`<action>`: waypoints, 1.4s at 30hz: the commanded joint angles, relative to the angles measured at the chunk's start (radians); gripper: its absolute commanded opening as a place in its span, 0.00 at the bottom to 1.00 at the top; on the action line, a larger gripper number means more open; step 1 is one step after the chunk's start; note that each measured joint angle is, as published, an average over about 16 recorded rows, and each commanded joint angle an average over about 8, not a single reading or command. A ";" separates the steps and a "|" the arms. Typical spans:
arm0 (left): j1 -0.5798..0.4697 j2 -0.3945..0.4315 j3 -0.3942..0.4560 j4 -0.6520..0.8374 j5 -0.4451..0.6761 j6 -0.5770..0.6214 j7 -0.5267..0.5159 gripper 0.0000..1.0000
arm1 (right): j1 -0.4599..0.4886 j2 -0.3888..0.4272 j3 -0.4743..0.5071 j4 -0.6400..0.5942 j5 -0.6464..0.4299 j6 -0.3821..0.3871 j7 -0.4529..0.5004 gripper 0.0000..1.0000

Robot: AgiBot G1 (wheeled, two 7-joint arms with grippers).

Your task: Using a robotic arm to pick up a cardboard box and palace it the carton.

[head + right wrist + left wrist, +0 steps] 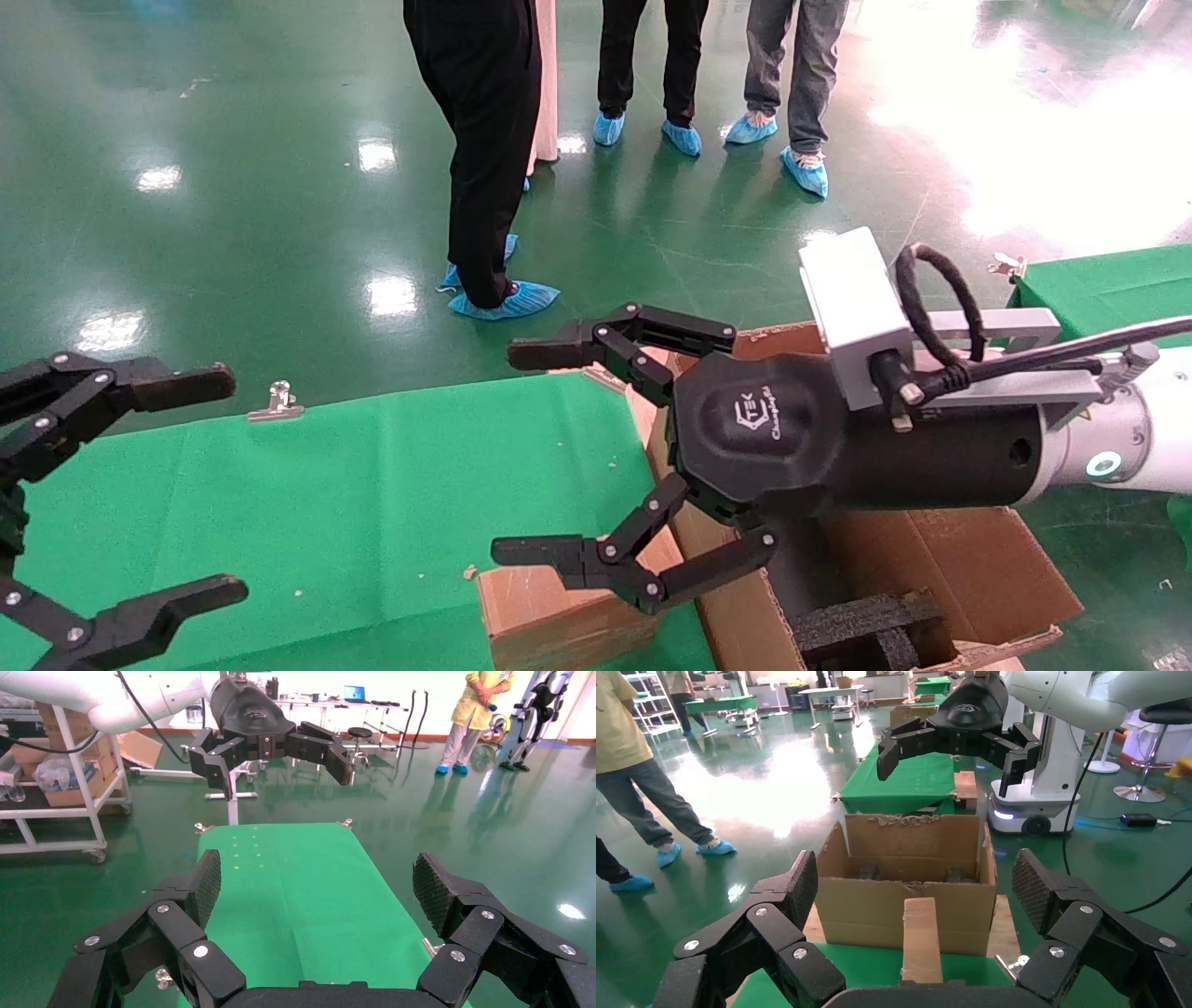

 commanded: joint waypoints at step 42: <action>0.000 0.000 0.000 0.001 0.000 0.000 0.000 0.00 | 0.102 -0.015 -0.084 -0.017 -0.172 -0.042 0.017 1.00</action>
